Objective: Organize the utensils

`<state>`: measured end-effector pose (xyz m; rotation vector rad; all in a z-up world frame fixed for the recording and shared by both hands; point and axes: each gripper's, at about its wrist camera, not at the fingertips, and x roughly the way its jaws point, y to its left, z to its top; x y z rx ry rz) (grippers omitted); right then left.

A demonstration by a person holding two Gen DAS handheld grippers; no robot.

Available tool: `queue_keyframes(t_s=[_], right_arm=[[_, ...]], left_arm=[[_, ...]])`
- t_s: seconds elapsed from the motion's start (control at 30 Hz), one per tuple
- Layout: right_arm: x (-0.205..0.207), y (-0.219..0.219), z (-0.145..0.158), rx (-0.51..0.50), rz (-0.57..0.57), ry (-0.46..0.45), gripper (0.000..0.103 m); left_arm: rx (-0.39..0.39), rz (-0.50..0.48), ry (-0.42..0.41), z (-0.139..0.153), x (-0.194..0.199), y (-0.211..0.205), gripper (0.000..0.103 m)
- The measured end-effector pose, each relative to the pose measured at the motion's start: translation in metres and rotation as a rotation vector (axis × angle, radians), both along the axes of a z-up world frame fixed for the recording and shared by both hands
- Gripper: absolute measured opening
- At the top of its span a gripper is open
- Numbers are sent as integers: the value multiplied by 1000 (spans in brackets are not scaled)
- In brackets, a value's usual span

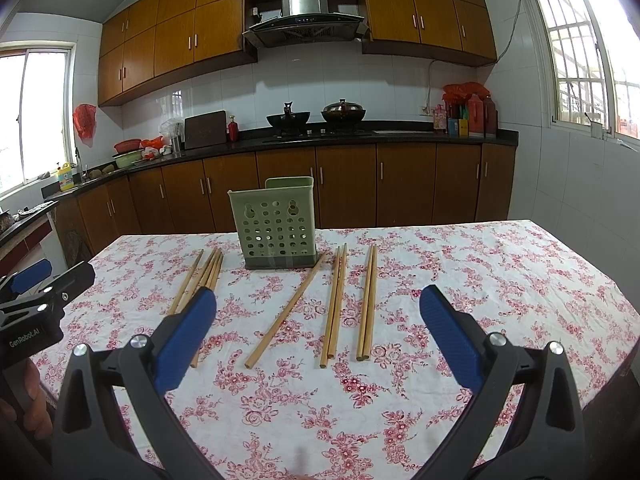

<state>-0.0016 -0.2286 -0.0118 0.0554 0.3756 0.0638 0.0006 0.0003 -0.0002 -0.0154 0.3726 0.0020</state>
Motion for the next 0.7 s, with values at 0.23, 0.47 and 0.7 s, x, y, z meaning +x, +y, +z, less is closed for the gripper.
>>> queue_keyframes(t_s=[0.23,0.47,0.7], right_arm=[[0,-1,0,0,0,1,99],[-1,-1,-1,1,0,2,99],[-1,-1,-1,2,0,3,99]], left_arm=[[0,0,1,0,0,0,101],[0,0,2,0,0,0,101],[0,0,2,0,0,0,101]])
